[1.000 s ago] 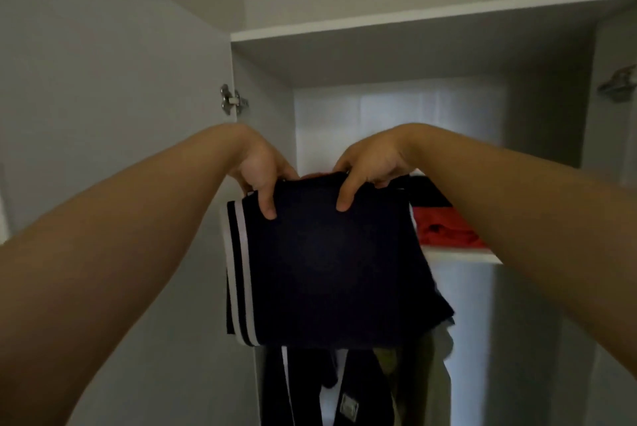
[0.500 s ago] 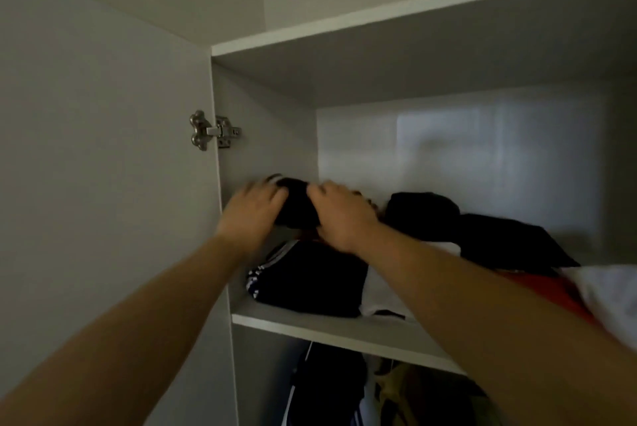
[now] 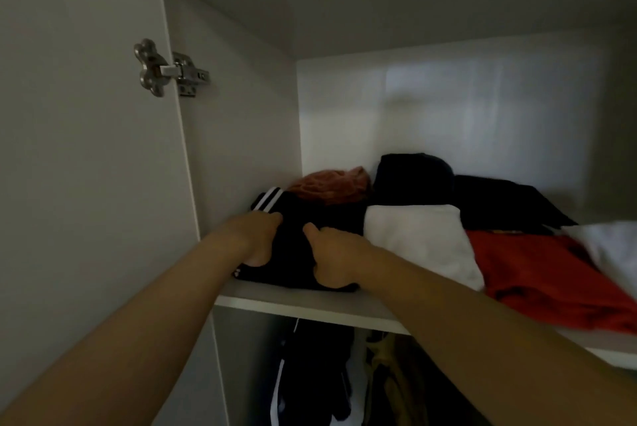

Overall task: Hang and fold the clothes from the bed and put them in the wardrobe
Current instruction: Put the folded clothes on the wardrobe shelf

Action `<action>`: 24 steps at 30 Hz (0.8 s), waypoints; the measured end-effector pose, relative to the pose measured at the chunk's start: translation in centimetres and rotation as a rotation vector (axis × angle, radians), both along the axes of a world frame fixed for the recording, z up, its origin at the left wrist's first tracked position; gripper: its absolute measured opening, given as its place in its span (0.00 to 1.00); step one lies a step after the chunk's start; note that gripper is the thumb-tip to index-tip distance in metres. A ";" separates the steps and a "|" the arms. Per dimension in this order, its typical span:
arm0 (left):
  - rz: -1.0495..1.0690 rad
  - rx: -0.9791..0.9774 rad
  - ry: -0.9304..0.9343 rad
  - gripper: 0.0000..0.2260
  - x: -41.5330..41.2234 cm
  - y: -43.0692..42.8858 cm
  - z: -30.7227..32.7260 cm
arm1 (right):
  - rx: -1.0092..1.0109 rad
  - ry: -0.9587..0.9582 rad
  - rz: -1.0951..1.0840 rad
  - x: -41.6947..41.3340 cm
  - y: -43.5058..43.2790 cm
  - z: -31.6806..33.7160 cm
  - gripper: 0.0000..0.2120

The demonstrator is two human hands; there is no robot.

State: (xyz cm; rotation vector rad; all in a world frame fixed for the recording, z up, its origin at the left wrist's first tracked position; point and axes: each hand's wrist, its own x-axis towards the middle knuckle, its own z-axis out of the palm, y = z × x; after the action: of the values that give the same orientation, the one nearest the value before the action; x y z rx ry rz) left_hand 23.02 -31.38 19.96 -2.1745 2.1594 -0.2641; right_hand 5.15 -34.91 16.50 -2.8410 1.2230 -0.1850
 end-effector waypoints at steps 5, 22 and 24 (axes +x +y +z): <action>-0.038 -0.201 -0.303 0.11 -5.2 0.1 1.6 | 0.001 -0.264 0.019 -4.0 1.7 1.9 0.40; -0.821 -0.264 0.174 0.19 -32.5 -1.0 -3.9 | -0.273 -0.278 -0.897 -31.3 6.8 0.8 0.12; -0.802 -0.217 0.122 0.28 -33.1 -0.7 -5.4 | -0.165 -0.304 -0.950 -32.0 6.9 0.1 0.15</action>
State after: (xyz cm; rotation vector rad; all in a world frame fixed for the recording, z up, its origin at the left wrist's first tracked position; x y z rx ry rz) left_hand -10.06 -32.09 14.52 -1.2954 3.0949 -0.4186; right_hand -26.82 -28.06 16.60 -1.9632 2.4059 -0.7228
